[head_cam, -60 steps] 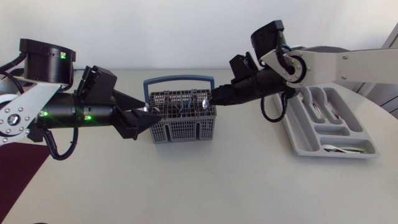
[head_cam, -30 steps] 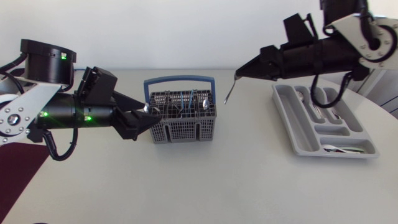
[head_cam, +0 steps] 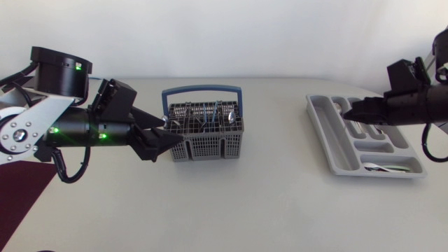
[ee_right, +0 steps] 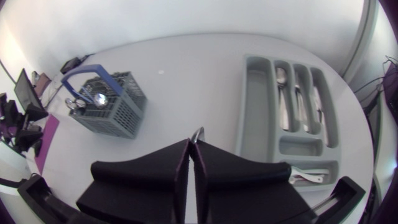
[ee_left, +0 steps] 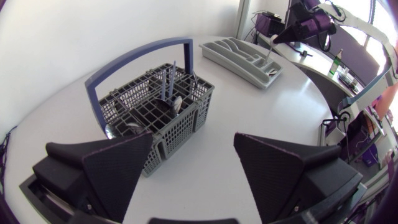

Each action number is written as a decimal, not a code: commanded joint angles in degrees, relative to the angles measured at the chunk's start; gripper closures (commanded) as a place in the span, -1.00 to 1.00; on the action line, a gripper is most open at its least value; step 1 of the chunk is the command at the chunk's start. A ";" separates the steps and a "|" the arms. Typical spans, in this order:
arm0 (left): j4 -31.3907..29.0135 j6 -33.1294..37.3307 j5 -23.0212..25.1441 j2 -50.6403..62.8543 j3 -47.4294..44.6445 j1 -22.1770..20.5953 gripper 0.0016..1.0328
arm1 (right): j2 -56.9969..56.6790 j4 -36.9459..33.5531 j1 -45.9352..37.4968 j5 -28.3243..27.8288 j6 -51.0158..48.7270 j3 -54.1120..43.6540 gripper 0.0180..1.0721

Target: Transfer all utensils from the basket to the drawer tray.

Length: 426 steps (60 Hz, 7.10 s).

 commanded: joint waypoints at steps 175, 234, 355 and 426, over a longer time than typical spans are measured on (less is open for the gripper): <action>3.45 -9.01 6.17 20.34 12.85 12.59 0.92 | -3.34 15.35 20.62 28.33 -4.99 -15.34 -0.74; -6.21 -11.82 15.66 -4.27 11.27 -3.32 0.92 | -24.08 5.95 28.09 7.15 -10.17 -15.60 -0.91; -21.24 4.44 23.39 -2.25 14.26 -17.99 -0.19 | -9.40 11.48 52.26 -17.20 -14.48 -15.08 0.89; -6.21 3.21 -4.47 3.82 10.83 -1.56 -0.39 | 5.10 33.28 -18.58 4.51 -56.05 -22.63 0.89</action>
